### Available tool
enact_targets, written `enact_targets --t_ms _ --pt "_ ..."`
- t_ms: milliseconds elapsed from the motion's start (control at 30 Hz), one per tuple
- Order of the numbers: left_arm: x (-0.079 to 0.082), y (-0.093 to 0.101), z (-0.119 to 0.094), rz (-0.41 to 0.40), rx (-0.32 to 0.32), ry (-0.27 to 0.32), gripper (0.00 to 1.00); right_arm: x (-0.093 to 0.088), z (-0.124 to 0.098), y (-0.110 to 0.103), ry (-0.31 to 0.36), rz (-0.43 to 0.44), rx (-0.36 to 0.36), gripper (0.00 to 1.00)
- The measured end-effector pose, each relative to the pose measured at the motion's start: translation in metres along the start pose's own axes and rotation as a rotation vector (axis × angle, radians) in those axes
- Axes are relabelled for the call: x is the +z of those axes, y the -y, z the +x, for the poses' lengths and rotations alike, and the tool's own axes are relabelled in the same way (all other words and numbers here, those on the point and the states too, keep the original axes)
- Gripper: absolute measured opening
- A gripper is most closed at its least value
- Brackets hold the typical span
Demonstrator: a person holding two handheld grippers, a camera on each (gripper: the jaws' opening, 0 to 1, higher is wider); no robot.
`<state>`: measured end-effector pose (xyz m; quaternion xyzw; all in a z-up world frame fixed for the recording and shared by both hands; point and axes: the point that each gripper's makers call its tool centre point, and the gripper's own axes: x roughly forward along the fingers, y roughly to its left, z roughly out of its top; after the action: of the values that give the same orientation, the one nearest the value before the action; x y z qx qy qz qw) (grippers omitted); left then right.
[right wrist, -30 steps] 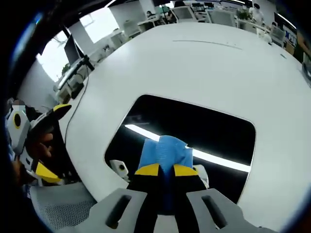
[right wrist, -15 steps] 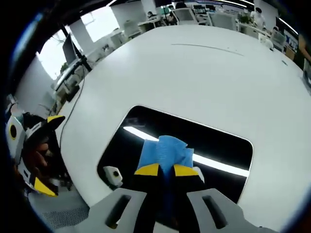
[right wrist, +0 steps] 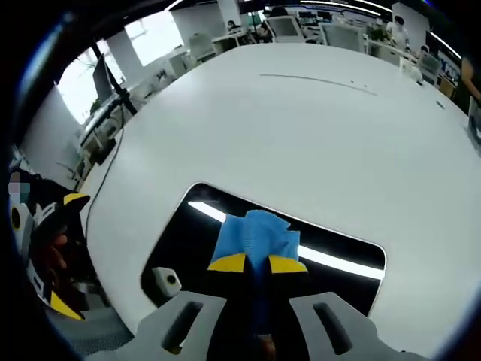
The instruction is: Wipe the mirror surface with the cleaning cloth until all visible marks leave the cleaned area.
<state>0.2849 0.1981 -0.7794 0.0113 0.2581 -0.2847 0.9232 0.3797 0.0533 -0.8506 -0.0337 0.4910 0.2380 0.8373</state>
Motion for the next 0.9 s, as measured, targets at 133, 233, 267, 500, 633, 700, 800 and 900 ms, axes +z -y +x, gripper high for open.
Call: enact_targets --t_ms 133,233,267,500,633,700,800,900 --pt "0.0 -0.001 0.0 -0.001 -0.001 -0.001 1.0 0.005 0.002 0.002 0.0 0.003 -0.003 0.04" --pt "0.0 -0.001 0.0 0.002 -0.001 -0.002 1.0 0.008 0.004 0.004 0.001 0.003 -0.005 0.04" --pt "-0.001 -0.001 0.0 0.001 0.0 -0.004 1.0 0.009 0.004 0.005 0.002 0.003 -0.005 0.04" --pt "-0.002 -0.002 0.0 -0.008 0.008 -0.005 1.0 0.017 0.008 0.009 0.013 -0.008 -0.006 0.04" --pt "-0.002 -0.002 0.0 -0.011 0.01 -0.004 1.0 0.02 0.01 0.01 0.019 -0.02 -0.006 0.04" --pt "-0.002 -0.002 0.0 -0.013 0.01 -0.004 1.0 0.02 0.01 0.01 0.02 -0.022 -0.001 0.04" --pt "-0.002 -0.001 0.001 -0.014 0.011 -0.005 1.0 0.022 0.012 0.011 0.033 -0.058 0.001 0.04" --pt "-0.002 -0.001 0.001 -0.017 0.01 -0.005 1.0 0.023 0.012 0.011 0.028 -0.041 0.004 0.04"
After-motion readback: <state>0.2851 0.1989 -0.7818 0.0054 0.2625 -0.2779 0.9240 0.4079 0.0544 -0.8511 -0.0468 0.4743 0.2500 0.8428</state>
